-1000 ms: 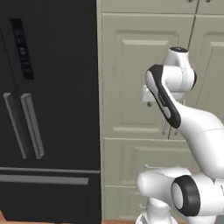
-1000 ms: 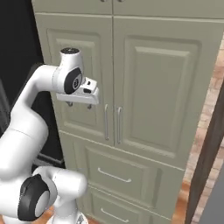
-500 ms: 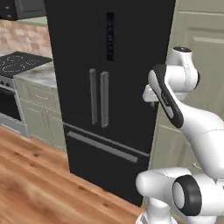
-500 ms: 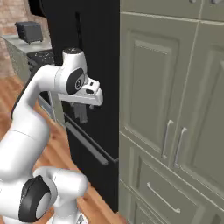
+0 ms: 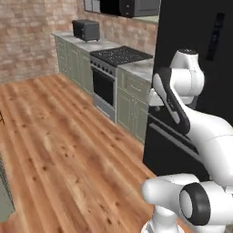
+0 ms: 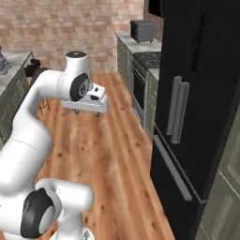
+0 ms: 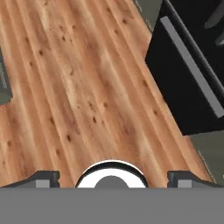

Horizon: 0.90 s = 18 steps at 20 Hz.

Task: Navigate to the sink.

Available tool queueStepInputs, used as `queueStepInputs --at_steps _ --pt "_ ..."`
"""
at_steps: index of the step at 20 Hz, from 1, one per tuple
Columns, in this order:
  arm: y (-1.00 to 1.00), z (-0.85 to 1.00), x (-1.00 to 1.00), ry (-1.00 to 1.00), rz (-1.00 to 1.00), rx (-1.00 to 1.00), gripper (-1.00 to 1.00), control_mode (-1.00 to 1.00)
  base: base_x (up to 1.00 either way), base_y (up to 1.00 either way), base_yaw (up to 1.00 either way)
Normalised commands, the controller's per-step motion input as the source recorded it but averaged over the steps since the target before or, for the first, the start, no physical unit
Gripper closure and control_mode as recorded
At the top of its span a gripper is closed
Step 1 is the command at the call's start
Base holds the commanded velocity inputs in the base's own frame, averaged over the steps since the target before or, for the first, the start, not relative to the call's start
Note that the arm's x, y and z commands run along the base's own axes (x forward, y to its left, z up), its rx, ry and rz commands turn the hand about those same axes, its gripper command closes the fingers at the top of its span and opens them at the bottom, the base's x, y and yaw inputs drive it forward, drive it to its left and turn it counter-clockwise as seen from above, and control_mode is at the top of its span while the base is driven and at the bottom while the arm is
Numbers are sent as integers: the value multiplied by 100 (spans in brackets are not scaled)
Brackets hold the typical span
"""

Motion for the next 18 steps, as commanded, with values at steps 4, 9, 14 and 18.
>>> queueStepInputs --at_steps 4,9,14,18 --pt "0 0 0 0 0 0 -100 100 0 45 72" --pt "0 0 0 0 0 0 -100 100 15 15 70" --pt "0 0 0 0 0 0 -100 100 51 -10 45" --pt "0 0 0 0 0 0 -100 100 56 -27 38"
